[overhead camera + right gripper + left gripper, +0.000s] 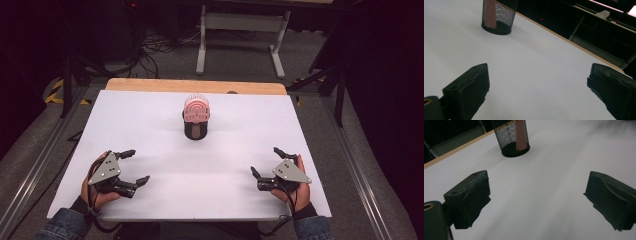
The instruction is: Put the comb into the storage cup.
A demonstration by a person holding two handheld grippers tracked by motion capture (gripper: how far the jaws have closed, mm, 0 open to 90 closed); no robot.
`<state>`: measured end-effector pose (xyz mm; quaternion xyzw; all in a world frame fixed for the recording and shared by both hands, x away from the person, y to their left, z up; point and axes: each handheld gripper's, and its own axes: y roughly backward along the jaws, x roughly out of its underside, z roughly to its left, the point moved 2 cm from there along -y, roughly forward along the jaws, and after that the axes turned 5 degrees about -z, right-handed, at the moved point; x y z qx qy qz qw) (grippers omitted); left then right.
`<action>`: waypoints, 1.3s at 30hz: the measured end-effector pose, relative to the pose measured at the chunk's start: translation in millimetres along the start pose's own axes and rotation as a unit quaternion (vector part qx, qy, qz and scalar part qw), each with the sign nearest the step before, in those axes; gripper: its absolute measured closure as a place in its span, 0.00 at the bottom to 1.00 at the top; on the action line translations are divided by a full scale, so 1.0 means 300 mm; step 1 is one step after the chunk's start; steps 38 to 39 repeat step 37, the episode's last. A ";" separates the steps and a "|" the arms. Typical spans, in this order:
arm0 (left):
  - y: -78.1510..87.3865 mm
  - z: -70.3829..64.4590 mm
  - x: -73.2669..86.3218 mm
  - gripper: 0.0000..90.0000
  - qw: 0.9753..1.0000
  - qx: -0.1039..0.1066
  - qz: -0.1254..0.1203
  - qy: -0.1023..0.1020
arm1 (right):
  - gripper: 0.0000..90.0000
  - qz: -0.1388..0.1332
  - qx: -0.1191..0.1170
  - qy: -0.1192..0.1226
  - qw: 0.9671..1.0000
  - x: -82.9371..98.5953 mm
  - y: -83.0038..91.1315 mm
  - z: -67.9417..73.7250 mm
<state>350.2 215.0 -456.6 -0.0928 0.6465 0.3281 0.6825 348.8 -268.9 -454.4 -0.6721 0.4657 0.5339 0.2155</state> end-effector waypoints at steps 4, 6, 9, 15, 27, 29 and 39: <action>0.007 -0.002 -0.001 0.07 1.000 0.002 -0.003 -0.001 | 0.05 0.002 -0.001 -0.003 1.000 -0.004 -0.003 0.004; 0.009 -0.002 -0.002 0.08 1.000 0.001 -0.003 -0.002 | 0.05 0.002 -0.001 0.001 1.000 -0.007 -0.005 0.010; 0.007 -0.002 -0.002 0.08 1.000 0.001 -0.003 -0.001 | 0.04 0.002 -0.002 0.002 1.000 -0.007 -0.006 0.011; 0.003 -0.004 -0.003 0.08 1.000 0.000 -0.002 -0.001 | 0.05 0.000 -0.001 -0.001 1.000 -0.007 -0.003 0.006; 0.002 -0.003 -0.003 0.08 1.000 0.000 -0.003 0.000 | 0.04 0.001 -0.003 -0.004 1.000 -0.006 -0.004 0.007; 0.001 -0.002 -0.003 0.08 1.000 0.000 -0.004 0.000 | 0.04 0.001 -0.003 -0.004 1.000 -0.006 -0.004 0.007; -0.003 -0.001 -0.005 0.08 1.000 -0.002 -0.001 0.000 | 0.04 -0.003 -0.003 -0.005 1.000 -0.006 -0.001 0.005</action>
